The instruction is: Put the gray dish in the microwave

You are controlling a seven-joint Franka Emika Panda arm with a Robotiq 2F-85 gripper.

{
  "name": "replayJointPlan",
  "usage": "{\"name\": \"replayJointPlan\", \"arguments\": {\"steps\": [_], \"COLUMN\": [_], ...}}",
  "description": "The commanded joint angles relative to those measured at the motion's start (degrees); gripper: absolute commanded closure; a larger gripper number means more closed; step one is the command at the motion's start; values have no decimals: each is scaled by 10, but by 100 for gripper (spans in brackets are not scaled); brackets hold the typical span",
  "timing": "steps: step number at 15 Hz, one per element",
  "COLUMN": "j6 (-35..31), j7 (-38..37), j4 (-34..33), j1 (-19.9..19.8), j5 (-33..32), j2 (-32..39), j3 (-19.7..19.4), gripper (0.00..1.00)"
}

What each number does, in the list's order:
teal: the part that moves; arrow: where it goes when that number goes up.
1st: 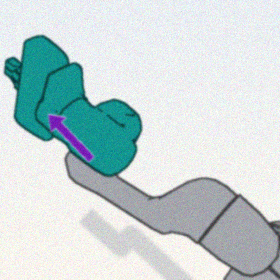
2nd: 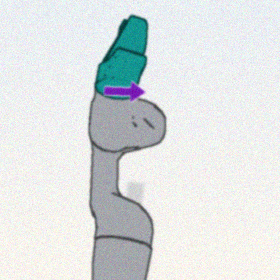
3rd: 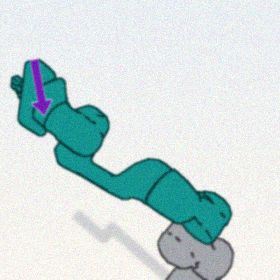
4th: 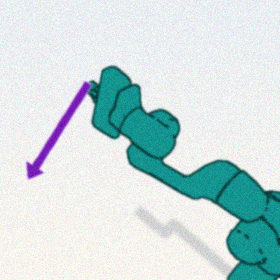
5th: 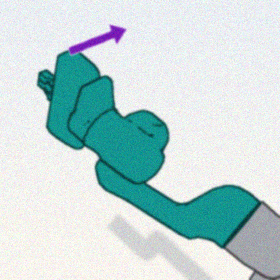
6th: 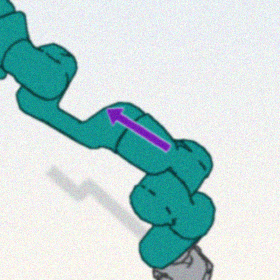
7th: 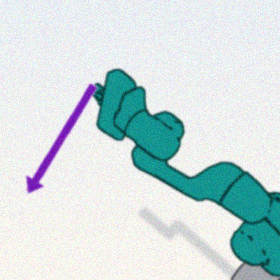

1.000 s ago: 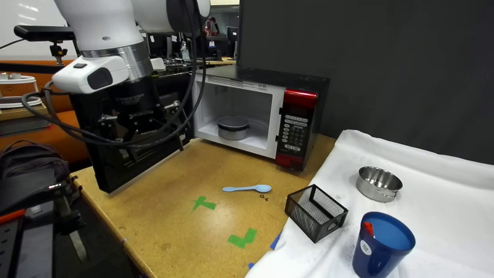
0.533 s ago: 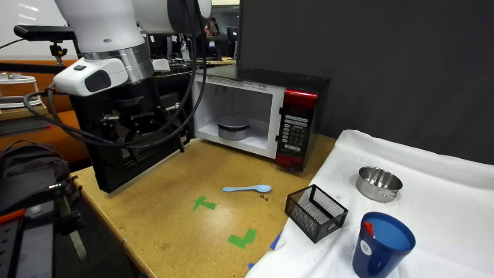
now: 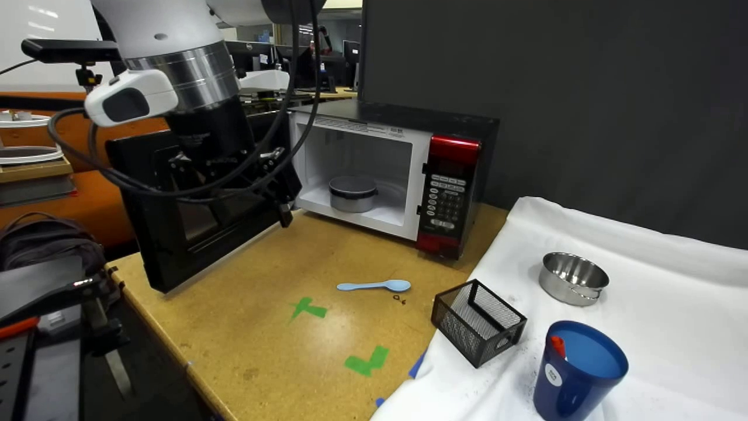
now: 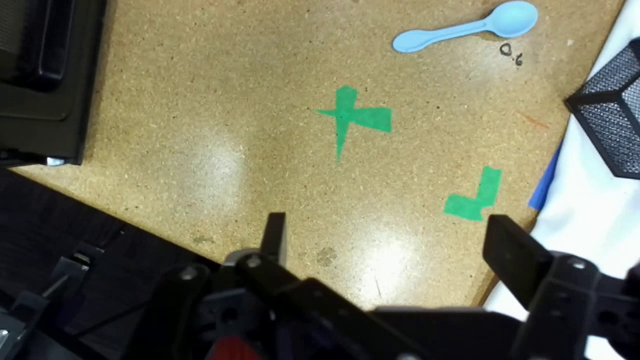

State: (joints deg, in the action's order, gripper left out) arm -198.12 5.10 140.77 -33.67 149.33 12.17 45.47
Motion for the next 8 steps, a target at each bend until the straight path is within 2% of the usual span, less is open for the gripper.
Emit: {"name": "replayJointPlan", "arguments": {"steps": [1, 4, 6, 8], "j6": [0, 0, 0, 0], "j7": [-28, 9, 89, 157], "j4": [26, 35, 50, 67], "j1": [-42, -75, -94, -109], "j5": [0, 0, -1, -1], "j2": [-28, -14, -15, -28], "j3": [56, 114, 143, 153], "gripper": [0, 0, 0, 0]}}
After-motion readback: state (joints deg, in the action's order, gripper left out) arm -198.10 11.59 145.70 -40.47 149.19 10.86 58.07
